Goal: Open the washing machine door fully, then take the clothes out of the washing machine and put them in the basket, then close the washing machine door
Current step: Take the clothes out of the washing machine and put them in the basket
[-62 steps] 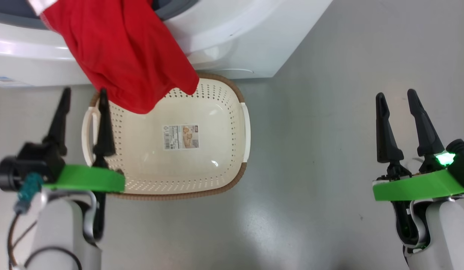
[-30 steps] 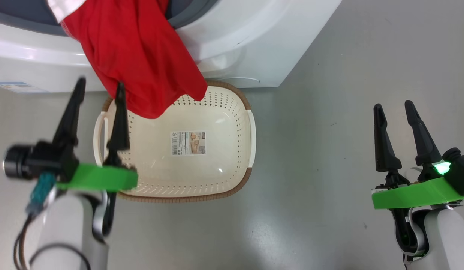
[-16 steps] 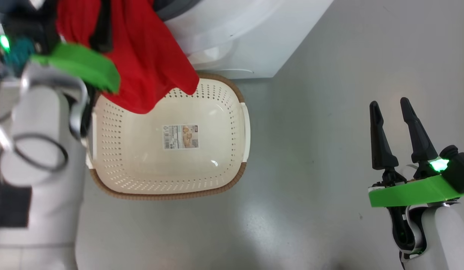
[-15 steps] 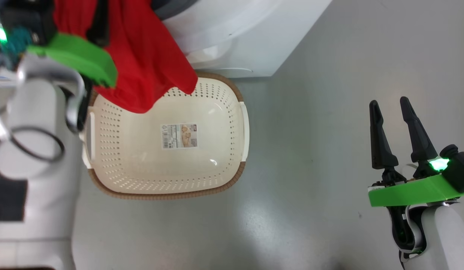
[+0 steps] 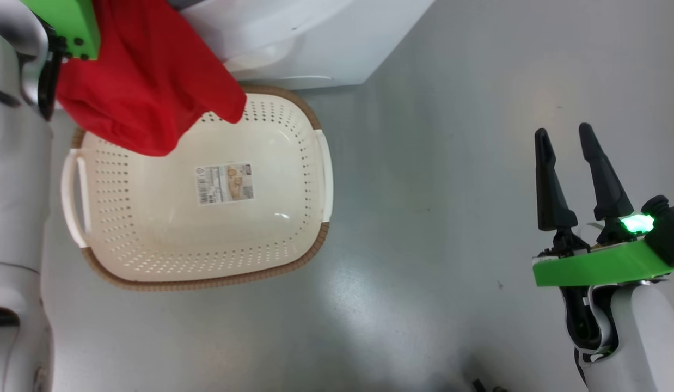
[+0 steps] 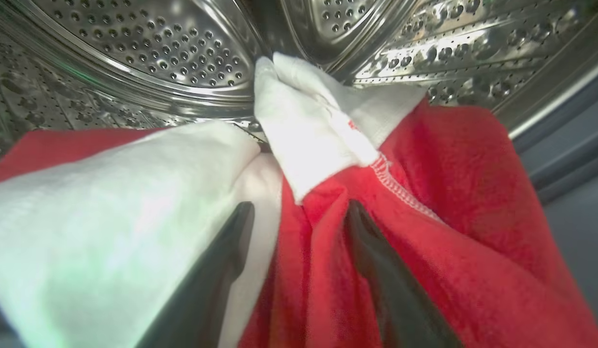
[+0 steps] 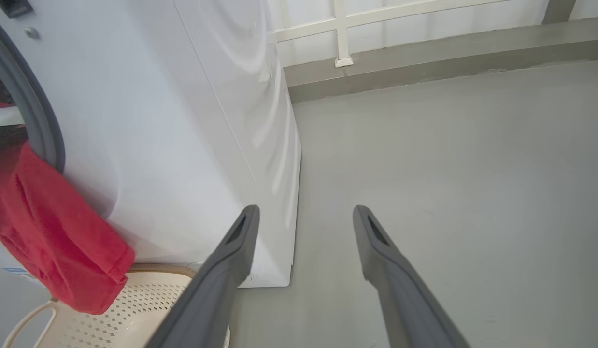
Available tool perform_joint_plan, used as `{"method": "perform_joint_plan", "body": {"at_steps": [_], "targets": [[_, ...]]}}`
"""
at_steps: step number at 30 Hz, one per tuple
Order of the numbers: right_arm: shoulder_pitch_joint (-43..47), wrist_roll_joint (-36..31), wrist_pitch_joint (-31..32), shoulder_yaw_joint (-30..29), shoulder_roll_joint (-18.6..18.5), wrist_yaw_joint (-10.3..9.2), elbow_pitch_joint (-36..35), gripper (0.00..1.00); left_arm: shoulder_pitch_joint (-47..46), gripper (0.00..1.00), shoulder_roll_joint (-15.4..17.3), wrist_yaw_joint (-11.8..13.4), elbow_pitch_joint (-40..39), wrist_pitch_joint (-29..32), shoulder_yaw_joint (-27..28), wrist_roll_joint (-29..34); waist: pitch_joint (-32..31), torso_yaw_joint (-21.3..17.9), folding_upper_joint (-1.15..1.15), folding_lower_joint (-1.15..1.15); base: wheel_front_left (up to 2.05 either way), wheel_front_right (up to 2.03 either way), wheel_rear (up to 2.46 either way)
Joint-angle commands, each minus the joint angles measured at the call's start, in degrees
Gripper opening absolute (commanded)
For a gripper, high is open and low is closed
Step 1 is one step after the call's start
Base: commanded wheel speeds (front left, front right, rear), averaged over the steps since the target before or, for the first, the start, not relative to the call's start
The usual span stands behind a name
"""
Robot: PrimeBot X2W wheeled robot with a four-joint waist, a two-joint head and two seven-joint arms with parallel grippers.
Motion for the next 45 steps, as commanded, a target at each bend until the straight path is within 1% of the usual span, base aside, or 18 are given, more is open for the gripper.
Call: {"method": "perform_joint_plan", "body": {"at_steps": [1,7,8,9,10,11,15,21,26,29,32,33,37,42,45], "targets": [[-0.46,0.62,-0.36,1.34,-0.06,0.36,-1.42,1.0,-1.39,1.0,2.79,-0.34,0.38,0.16,-0.03,0.98,1.14,-1.13,0.0,0.0,0.0,0.0,0.0],[-0.84,1.18,-0.36,1.76,-0.06,0.36,-1.59,1.0,-4.51,1.0,3.79,0.76,6.17,-0.47,-1.07,1.58,1.91,-2.07,0.0,0.0,0.0,0.0,0.0],[-0.9,1.24,-0.36,1.77,-0.06,0.36,-1.61,1.0,-4.9,0.79,3.84,0.84,6.83,-0.56,-1.21,1.59,1.98,-2.13,0.0,0.0,0.0,0.0,0.0],[-0.97,1.32,-0.36,1.77,-0.06,0.36,-1.61,1.0,-5.22,0.49,3.88,0.87,7.35,-0.77,-1.32,1.56,2.01,-2.17,0.0,0.0,0.0,0.0,0.0],[-1.04,1.38,-0.36,1.76,-0.06,0.36,-1.62,1.0,-5.5,0.29,3.93,0.99,7.77,-1.01,-1.5,1.62,2.05,-2.18,0.0,0.0,0.0,0.0,0.0],[-1.09,1.44,-0.36,1.75,-0.06,0.36,-1.62,1.0,-5.75,0.0,3.95,1.13,8.14,-1.27,-1.78,1.77,2.08,-2.16,0.0,0.0,0.0,0.0,0.0],[-1.27,1.39,-0.36,1.61,-0.06,0.36,-1.6,1.0,-6.4,0.0,3.7,1.34,9.09,-2.86,-2.16,1.52,2.02,-1.87,0.0,0.0,0.0,0.0,0.0],[-1.16,0.71,-0.36,0.78,-0.06,0.36,-1.57,1.0,-5.89,0.0,2.59,2.12,9.42,-7.84,-1.64,0.02,1.18,-0.63,0.0,0.0,0.0,0.0,0.0],[-0.51,-0.21,-0.36,0.29,-0.06,0.36,-1.53,1.0,-3.37,0.0,1.59,3.36,5.74,-10.46,-0.56,-1.64,-0.35,0.83,0.0,0.0,0.0,0.0,0.0],[-0.22,-0.74,-0.36,0.13,-0.06,0.36,-1.65,1.0,0.0,0.0,1.36,4.72,-2.93,-10.57,0.66,-2.6,-1.05,1.7,0.0,0.0,0.0,0.0,0.0],[0.1,-1.19,-0.36,0.01,-0.06,0.36,-1.6,1.0,5.4,0.0,1.15,5.57,-12.12,-10.59,1.87,-3.09,-2.06,2.35,0.0,0.0,0.0,0.0,0.0],[0.1,-1.19,-0.36,0.01,-0.06,0.36,-1.6,1.0,5.4,0.0,1.15,5.57,-12.12,-10.59,1.87,-3.09,-2.06,2.35,0.0,0.0,0.0,0.0,0.0],[0.9,-1.67,-0.36,-0.31,-0.06,0.36,-1.48,1.0,12.64,0.0,0.59,6.43,-23.19,-10.6,3.57,-3.18,-3.56,3.07,0.0,0.0,0.0,0.0,0.0],[2.24,-2.09,-0.36,-0.72,-0.06,0.36,-1.43,1.0,20.93,0.0,-0.63,6.8,-35.26,-10.6,6.32,-3.23,-5.43,3.82,0.0,0.0,0.0,0.0,0.0],[3.09,-2.26,-0.36,-0.91,-0.06,0.36,-1.44,1.0,25.44,0.0,-1.54,6.31,-41.71,-10.6,7.46,-2.78,-6.4,4.28,0.0,0.0,0.0,0.0,0.0]]}}
